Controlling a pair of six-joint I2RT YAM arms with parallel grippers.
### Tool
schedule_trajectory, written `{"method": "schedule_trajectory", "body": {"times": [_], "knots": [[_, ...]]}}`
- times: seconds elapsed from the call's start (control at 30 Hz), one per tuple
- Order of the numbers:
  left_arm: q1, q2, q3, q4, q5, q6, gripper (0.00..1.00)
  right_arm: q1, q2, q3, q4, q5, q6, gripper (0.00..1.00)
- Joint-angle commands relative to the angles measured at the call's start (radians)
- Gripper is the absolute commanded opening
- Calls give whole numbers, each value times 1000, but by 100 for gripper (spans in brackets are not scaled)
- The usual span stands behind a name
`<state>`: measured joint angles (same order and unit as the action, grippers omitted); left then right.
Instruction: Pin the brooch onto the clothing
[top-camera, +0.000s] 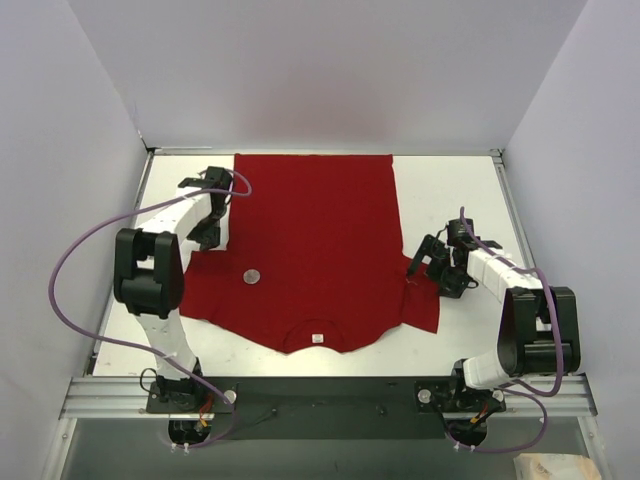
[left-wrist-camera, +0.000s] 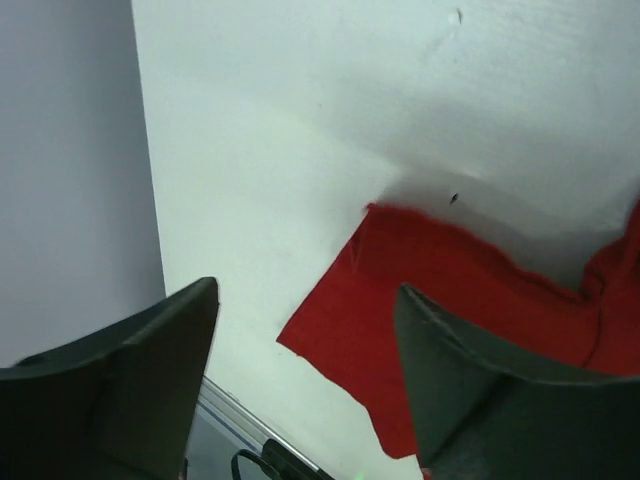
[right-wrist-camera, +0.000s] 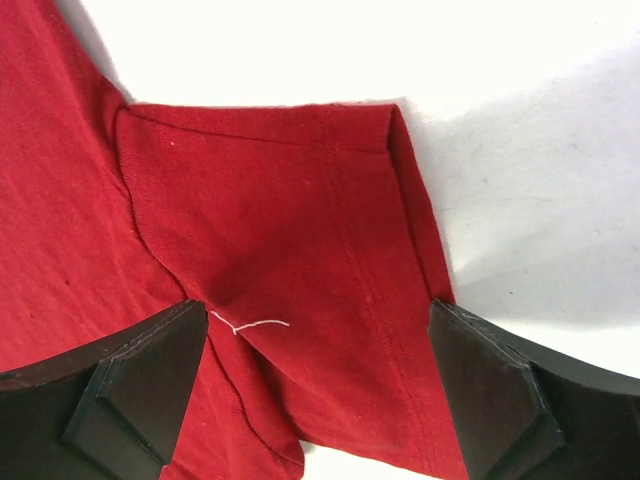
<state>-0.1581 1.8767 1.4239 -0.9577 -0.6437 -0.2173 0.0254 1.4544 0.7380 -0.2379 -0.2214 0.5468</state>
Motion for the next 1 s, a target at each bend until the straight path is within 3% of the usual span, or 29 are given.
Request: {"method": "schedule_trajectory", "body": {"times": [0.0,0.23,0.47,0.63,0.67,0.83,0.87,0.97], "knots": [[5,29,119,-65,-91,-20,87,-7,-46,18,-67,36,-21,99],[-66,-95,84,-12,27,-30,89,-7,-55,18,-81,56,-33,99],[-121,-261,-137,137,330,-106,89,7,-16,24,-86,83,-36,97],[-144,-367,-301,247,537,-189,87,14,38,38,-109,116,-34,90],[-150,-379,-321,261,561,-209,86,18,44,40,-109,119,-38,86],[-190,-439,-413,324,633,-252,85,19,87,60,-141,168,-53,46],[-193,-441,-424,332,635,-260,85,18,93,69,-156,178,-53,29],[-196,-427,-465,339,641,-278,85,19,124,104,-192,218,-61,20]]}}
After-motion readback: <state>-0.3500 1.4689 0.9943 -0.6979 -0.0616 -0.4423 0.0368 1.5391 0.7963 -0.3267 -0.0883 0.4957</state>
